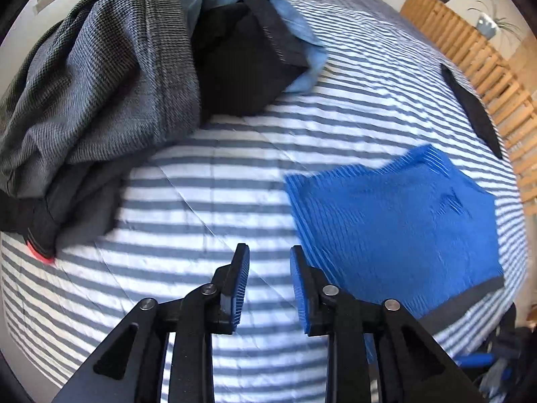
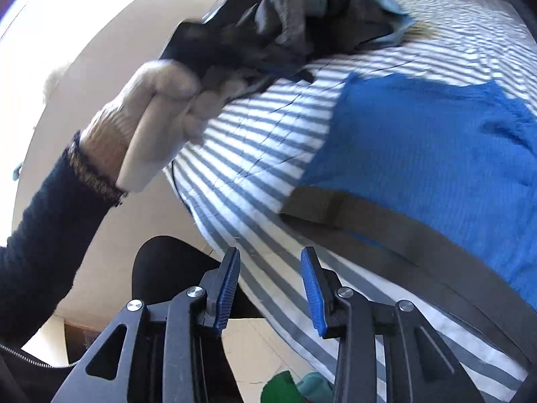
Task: Fold small clothes
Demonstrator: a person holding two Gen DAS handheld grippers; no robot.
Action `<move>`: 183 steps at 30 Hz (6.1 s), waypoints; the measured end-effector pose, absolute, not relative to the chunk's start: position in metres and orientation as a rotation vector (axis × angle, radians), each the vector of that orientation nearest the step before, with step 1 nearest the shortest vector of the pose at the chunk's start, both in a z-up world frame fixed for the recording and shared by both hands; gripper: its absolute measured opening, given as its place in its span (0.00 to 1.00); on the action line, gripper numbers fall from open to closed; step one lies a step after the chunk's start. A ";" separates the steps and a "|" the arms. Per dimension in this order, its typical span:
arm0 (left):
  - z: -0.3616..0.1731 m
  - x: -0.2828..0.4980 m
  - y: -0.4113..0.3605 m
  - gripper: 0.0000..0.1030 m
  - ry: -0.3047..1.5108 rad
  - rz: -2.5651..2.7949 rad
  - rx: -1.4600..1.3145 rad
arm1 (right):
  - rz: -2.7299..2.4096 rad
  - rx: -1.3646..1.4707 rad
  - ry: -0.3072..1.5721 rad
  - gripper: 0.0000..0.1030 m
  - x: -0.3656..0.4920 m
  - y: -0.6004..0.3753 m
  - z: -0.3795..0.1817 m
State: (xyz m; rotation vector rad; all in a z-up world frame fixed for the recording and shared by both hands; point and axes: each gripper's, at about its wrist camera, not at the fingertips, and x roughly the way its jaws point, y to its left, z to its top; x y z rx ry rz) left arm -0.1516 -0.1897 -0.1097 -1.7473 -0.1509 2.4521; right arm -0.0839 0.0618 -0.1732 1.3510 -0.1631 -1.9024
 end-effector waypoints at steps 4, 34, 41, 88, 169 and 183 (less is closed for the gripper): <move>-0.121 -0.100 -0.146 0.63 -0.175 2.354 -1.744 | -2.182 1.395 -0.219 0.33 -0.093 0.166 -0.159; -0.124 -0.051 -0.120 0.18 -0.272 2.481 -1.781 | -2.336 1.681 -0.626 0.34 -0.102 0.360 -0.220; -0.111 -0.062 -0.051 0.18 -0.182 2.395 -1.685 | -2.318 1.719 -0.322 0.33 -0.098 0.338 -0.211; -0.120 -0.076 0.164 0.04 -0.223 2.121 -1.418 | -2.255 1.502 -0.796 0.03 -0.246 0.393 -0.188; -0.189 -0.160 -0.148 0.42 -0.591 2.400 -1.654 | -2.099 1.569 -0.350 0.31 -0.227 0.183 -0.210; -0.191 -0.159 -0.147 0.03 -0.644 2.341 -1.619 | -1.903 1.549 -0.555 0.09 -0.236 0.179 -0.238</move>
